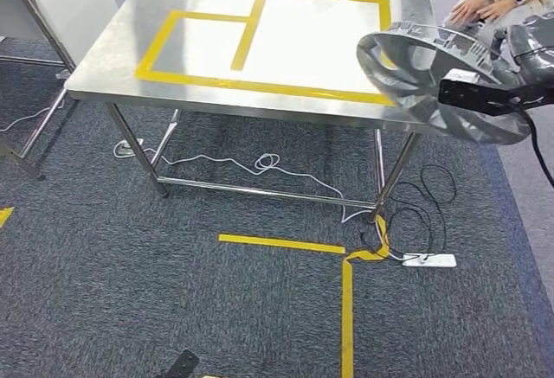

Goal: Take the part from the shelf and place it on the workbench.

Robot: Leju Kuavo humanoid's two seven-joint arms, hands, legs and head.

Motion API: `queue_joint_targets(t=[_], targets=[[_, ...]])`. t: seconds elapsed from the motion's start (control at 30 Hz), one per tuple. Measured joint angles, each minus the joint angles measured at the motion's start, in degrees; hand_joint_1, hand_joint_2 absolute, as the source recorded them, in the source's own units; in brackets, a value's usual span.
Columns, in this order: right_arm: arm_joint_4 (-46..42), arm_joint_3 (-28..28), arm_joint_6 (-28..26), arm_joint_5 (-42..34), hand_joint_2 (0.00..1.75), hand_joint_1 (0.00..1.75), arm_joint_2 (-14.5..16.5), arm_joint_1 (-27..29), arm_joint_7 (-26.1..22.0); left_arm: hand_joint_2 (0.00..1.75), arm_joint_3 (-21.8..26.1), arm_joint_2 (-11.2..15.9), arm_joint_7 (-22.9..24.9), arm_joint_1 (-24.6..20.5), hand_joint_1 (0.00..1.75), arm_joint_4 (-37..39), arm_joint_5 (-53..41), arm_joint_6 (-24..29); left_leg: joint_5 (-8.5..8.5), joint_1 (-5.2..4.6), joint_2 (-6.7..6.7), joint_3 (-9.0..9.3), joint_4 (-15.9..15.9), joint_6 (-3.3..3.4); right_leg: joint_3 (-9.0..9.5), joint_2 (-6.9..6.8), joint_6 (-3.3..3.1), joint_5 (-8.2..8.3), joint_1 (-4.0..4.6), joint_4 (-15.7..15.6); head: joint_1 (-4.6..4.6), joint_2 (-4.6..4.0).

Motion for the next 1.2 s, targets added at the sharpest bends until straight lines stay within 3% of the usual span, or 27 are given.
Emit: queue_joint_targets(t=[0.07,0.1,0.13,0.2,0.27,0.37,0.43,0.47,0.5,0.57,0.6,0.63,0.67,0.8,1.2], targets=[[0.0,0.0,0.0,0.0,1.75,1.75,0.0,-0.1,-0.1,0.0,0.0,0.0,0.1,0.1,0.0,0.0,0.0,0.0,-1.26,-0.01,-0.13,1.06,0.4,-0.48,-0.08,-0.65,0.13,7.22,0.13,-7.1,-0.09,0.0],[0.0,0.0,0.0,0.0,1.75,1.75,0.0,-0.1,-0.1,0.0,0.1,0.0,0.2,0.1,0.0,0.0,0.0,0.0,-1.78,-0.03,-0.18,1.16,0.8,-0.77,0.06,-0.89,-0.23,9.97,0.38,-9.6,-0.08,0.0],[0.0,0.0,0.1,0.1,1.75,1.75,0.0,-0.2,-0.1,0.0,0.1,0.0,0.3,0.1,0.0,0.0,0.0,0.0,-2.25,-0.03,-0.17,1.06,1.1,-1.1,0.05,-1.06,-0.73,11.49,0.64,-10.7,-0.08,0.0],[-0.1,-0.2,0.1,0.2,1.75,1.75,-0.2,-0.5,-0.1,0.0,0.1,0.0,0.3,-0.1,0.0,0.1,0.0,0.0,-3.08,-0.1,-0.12,0.99,1.3,-1.81,0.22,-0.98,-2.01,11.0,0.9,-10.4,-0.01,0.01],[-0.2,-0.7,0.1,0.3,1.75,1.75,-0.3,-0.9,-0.1,0.0,0.1,0.0,0.4,-0.4,0.0,0.0,0.0,0.2,-4.07,-0.12,0.02,0.95,2.7,-2.64,0.89,-0.98,-2.74,10.39,0.51,-10.2,-0.16,0.01],[0.0,-0.4,0.1,0.5,1.75,1.75,-0.3,-0.3,0.0,0.0,0.1,0.0,0.4,-0.8,0.0,0.0,-0.1,0.3,-8.06,0.44,0.18,-2.81,12.0,-4.02,2.68,-0.91,-3.26,9.44,0.15,-10.5,-0.44,0.01],[0.0,-0.2,0.2,0.6,1.75,1.75,-0.3,0.2,0.0,0.0,0.1,0.0,0.4,-0.8,0.0,0.0,-0.2,0.3,-9.9,0.7,0.19,-6.07,17.4,-4.22,3.43,-0.69,-3.16,8.8,0.16,-10.6,-0.48,0.01],[0.0,-0.2,0.2,0.6,1.75,1.75,-0.3,0.3,-0.1,0.0,0.1,0.0,0.4,-0.7,0.0,0.0,-0.2,0.3,-8.99,0.71,0.19,-6.85,17.5,-4.07,3.75,-0.55,-3.08,8.56,0.18,-10.6,-0.49,0.01],[0.0,-0.1,0.2,0.6,1.75,1.75,-0.3,0.2,-0.1,0.0,0.1,0.0,0.4,-0.7,0.0,0.0,-0.2,0.3,-6.66,0.65,0.19,-6.91,15.5,-3.75,4.04,-0.43,-3.01,8.36,0.22,-10.6,-0.48,0.01],[0.0,-0.2,0.2,0.7,1.75,1.75,-0.3,-0.3,-0.1,0.0,0.1,0.0,0.4,-0.7,0.0,0.0,-0.2,0.3,-0.74,0.31,0.18,-5.9,8.6,-2.78,4.48,-0.26,-2.85,8.12,0.28,-10.7,-0.46,0.01],[0.0,-0.2,0.2,0.7,1.75,1.75,-0.3,-0.6,-0.1,0.0,0.1,0.1,0.4,-0.7,0.0,0.0,-0.2,0.3,1.03,0.05,0.17,-5.41,5.7,-2.28,4.54,-0.16,-2.68,8.13,0.28,-10.8,-0.46,0.0],[0.0,-0.2,0.2,0.8,1.75,1.75,-0.3,-1.0,-0.1,0.0,0.1,0.1,0.4,-0.6,0.0,0.0,-0.2,0.3,1.69,-0.17,0.17,-5.03,3.8,-1.88,4.48,-0.06,-2.43,8.11,0.29,-10.8,-0.49,0.0],[0.0,-0.2,0.2,0.8,1.75,1.75,-0.3,-1.4,-0.1,0.0,0.1,0.1,0.4,-0.6,0.0,0.0,-0.2,0.3,1.44,-0.28,0.2,-4.83,3.0,-1.7,4.37,0.02,-2.17,8.07,0.33,-10.7,-0.5,0.0],[0.0,-0.6,0.2,0.9,1.75,1.75,-0.2,-3.0,-0.2,0.0,0.1,0.0,0.4,-0.9,0.0,0.0,-0.1,0.0,1.38,-0.28,0.21,-4.59,2.2,-2.43,4.19,0.01,-2.37,7.99,0.37,-10.7,-0.42,0.0],[0.0,-0.6,0.3,1.0,1.75,1.75,-0.2,-5.1,-0.4,0.0,0.1,0.1,0.4,-1.3,0.0,0.0,-0.3,0.2,0.98,-0.62,0.03,-5.09,3.5,-0.34,4.48,-0.29,0.03,8.33,-0.06,-11.2,-0.46,0.0]])
